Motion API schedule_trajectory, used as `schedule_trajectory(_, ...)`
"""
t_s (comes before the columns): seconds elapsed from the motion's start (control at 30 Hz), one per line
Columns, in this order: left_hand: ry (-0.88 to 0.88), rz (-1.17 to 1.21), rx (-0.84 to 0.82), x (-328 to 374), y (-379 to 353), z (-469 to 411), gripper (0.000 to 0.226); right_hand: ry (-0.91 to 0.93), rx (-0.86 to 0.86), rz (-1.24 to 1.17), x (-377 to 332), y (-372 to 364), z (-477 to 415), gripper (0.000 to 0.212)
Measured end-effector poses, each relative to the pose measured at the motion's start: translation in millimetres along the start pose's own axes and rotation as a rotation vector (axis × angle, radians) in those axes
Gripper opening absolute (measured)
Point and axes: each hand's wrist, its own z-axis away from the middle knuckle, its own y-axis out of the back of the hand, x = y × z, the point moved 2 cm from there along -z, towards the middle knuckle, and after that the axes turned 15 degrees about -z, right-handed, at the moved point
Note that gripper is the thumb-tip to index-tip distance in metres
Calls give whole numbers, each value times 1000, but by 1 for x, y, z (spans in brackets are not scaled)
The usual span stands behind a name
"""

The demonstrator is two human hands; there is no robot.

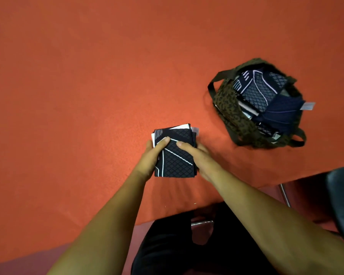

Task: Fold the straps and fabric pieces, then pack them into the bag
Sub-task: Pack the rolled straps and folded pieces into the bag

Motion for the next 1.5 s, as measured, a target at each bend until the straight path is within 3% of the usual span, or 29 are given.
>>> schedule_trajectory(0.1,-98,-47,-75,42,-33,4,68,78,-36,-40,-47,20,28,19)
schedule_trajectory(0.2,-151,-87,-162,82,-72,8,74,173,-12,-73,-91,47,53,18)
schedule_trajectory(0.33,-240,-155,-246,131,-129,12,55,253,5,-136,-133,93,80,24)
schedule_trajectory(0.5,-279,-323,-341,171,-204,5,71,278,148,-242,-162,162,101,52)
schedule_trajectory(0.6,-248,-402,-322,183,-246,-3,87,277,192,-351,-173,203,101,54)
schedule_trajectory(0.73,-218,-433,-284,197,-284,-24,91,261,153,-553,-185,238,83,43)
schedule_trajectory(0.8,-221,-470,-239,203,-292,-40,87,246,146,-626,-191,248,62,35)
schedule_trajectory(0.93,-256,-661,-122,206,-301,-65,65,173,175,-621,-190,263,19,41)
schedule_trajectory(1.03,-389,-990,2,199,-301,-73,53,161,243,-532,-182,277,-2,44)
schedule_trajectory(1.13,-540,-1112,-32,185,-303,-70,64,189,307,-426,-175,284,-9,50)
schedule_trajectory(1.23,-851,-1310,99,177,-310,-66,68,236,304,-377,-172,282,-12,39)
schedule_trajectory(1.3,-1007,-1418,67,177,-318,-71,66,269,241,-363,-174,277,-13,37)
schedule_trajectory(1.4,-896,-1458,-66,183,-325,-81,70,247,168,-508,-175,280,-8,36)
schedule_trajectory(1.5,-843,-1466,-74,187,-331,-88,68,207,354,-624,-160,309,-1,53)
